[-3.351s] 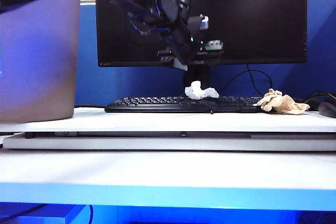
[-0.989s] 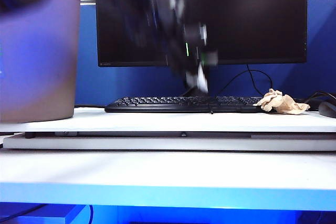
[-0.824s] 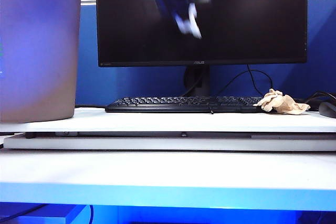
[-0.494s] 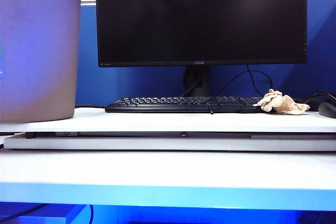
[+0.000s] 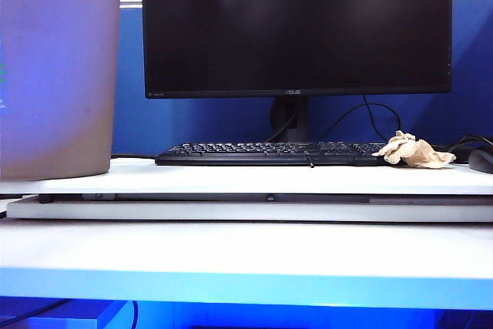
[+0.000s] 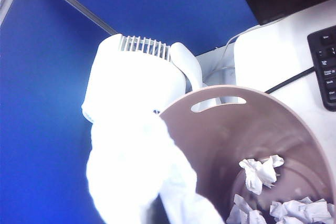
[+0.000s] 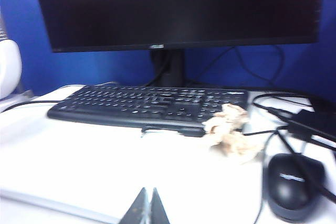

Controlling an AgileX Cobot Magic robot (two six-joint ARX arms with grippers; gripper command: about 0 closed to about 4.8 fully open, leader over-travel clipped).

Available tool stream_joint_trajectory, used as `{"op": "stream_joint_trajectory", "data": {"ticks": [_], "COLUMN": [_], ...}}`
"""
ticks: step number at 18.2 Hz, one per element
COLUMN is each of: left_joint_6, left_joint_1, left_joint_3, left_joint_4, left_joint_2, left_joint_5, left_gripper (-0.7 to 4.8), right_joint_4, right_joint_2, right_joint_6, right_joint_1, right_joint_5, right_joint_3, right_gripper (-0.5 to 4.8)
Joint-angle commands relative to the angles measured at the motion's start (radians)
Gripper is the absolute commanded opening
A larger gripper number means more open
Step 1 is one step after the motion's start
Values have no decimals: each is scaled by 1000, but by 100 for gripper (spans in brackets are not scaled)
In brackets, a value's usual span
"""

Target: Pick up all paper balls from the table and place them in the pink trash can.

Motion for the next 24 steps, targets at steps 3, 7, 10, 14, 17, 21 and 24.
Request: {"op": "stream_joint_trajectory", "data": {"ticks": [3, 7, 10, 14, 17, 21, 24], "left_joint_6": [5, -15, -107, -107, -63, -130, -177], "left_joint_1": [10, 10, 8, -81, -174, -235, -246], "left_joint_3": [0, 0, 0, 0, 0, 0, 1], "left_joint_4": [-6, -2, 93, 285, 488, 731, 788], "left_joint_2": [-5, -5, 18, 163, 333, 583, 715], "left_joint_5": [24, 43, 769, 1228, 1227, 1201, 1181], "left_gripper": [249, 387, 386, 424, 471, 479, 479], "right_joint_4": [29, 32, 32, 32, 32, 32, 33], "right_joint_2": [-2, -2, -2, -2, -2, -2, -2], "right_joint_6": [1, 1, 1, 1, 1, 1, 1], "right_joint_1": [1, 1, 1, 1, 0, 1, 1], "right_joint_5": [8, 8, 8, 8, 11, 10, 7], "right_joint_3": [-3, -3, -3, -3, -3, -3, -3], "right_gripper": [-4, -4, -4, -4, -4, -4, -4]}}
